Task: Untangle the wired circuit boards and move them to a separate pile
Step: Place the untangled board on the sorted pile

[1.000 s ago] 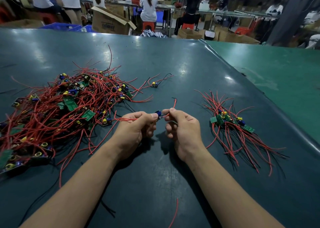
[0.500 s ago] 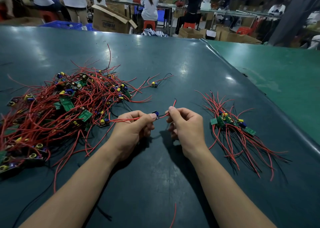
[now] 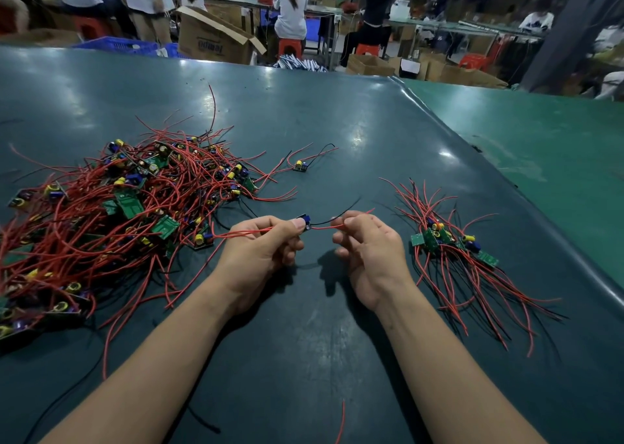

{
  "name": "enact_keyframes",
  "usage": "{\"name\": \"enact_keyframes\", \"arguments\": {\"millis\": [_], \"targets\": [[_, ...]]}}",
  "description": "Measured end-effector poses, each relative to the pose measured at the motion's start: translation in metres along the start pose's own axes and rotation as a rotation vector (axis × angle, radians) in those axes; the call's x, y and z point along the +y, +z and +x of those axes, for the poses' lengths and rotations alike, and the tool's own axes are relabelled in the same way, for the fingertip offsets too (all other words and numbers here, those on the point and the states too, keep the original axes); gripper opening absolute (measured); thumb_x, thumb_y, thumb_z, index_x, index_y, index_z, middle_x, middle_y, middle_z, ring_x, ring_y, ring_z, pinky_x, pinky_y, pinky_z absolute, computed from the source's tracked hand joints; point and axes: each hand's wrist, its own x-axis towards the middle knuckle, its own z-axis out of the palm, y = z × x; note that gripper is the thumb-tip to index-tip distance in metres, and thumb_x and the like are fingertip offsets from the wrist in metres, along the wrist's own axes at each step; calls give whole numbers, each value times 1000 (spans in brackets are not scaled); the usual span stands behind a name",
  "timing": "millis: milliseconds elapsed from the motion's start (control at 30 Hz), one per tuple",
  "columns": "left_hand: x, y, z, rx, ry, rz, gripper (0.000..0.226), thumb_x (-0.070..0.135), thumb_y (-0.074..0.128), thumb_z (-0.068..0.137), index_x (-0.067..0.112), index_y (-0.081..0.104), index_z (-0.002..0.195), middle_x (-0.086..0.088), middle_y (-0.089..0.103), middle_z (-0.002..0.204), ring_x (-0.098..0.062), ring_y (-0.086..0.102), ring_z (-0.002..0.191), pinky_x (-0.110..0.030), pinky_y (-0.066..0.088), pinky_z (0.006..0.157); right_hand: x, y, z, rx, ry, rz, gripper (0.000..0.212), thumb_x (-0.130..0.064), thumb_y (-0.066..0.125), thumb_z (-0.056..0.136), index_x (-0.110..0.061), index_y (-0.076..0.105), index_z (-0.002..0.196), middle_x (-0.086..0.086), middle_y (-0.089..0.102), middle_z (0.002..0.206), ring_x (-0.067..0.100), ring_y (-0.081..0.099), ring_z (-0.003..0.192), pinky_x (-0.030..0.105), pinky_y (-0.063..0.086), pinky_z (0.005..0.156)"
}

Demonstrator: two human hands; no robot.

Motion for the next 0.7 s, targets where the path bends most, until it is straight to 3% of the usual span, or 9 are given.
{"name": "enact_keyframes", "arguments": {"millis": [133, 200, 267, 467, 600, 700], "targets": [[1, 2, -1, 21, -10, -26, 14, 8, 67, 83, 5, 61, 70, -5, 58, 56, -11, 45, 49, -17, 39, 47, -1, -1, -1, -90, 66, 69, 7, -1, 56, 92, -3, 63, 93, 5, 68, 65, 12, 64, 54, 20, 53, 50], [2, 1, -2, 10, -14, -19, 17, 6, 65, 85, 5, 60, 69, -6, 58, 56, -11, 45, 47, -16, 39, 45, 1, -1, -3, -182, 104, 73, 13, -7, 66, 84, -1, 67, 96, 6, 66, 68, 13, 65, 59, 20, 55, 57], [4, 0, -4, -19, -27, -1, 22, 4, 64, 87, 7, 58, 66, -6, 56, 55, -11, 46, 46, -14, 37, 42, 3, -2, -5, -240, 108, 30, 21, -13, 69, 75, -3, 73, 92, 6, 65, 70, 11, 65, 61, 19, 55, 59], [6, 1, -3, -42, -42, -12, 16, 7, 63, 81, 9, 58, 66, 1, 50, 55, -8, 47, 48, -16, 34, 45, -4, -9, -4, -337, 49, -90, 11, -14, 73, 65, -11, 79, 74, 4, 72, 71, 11, 69, 63, 14, 54, 58], [5, 0, -1, -25, -43, -24, 36, 3, 59, 88, 15, 67, 55, 0, 51, 54, -8, 47, 48, -16, 35, 45, -1, -4, -3, -310, 20, -46, 10, -8, 72, 67, -7, 79, 74, 7, 71, 71, 14, 70, 65, 16, 55, 59], [6, 1, -4, -36, -40, 5, 32, 4, 59, 88, 13, 60, 58, -1, 49, 53, -8, 44, 44, -12, 33, 41, 4, 0, -1, -200, -50, -46, 6, -8, 74, 71, -3, 75, 73, 7, 68, 64, 12, 66, 57, 18, 55, 56]]}}
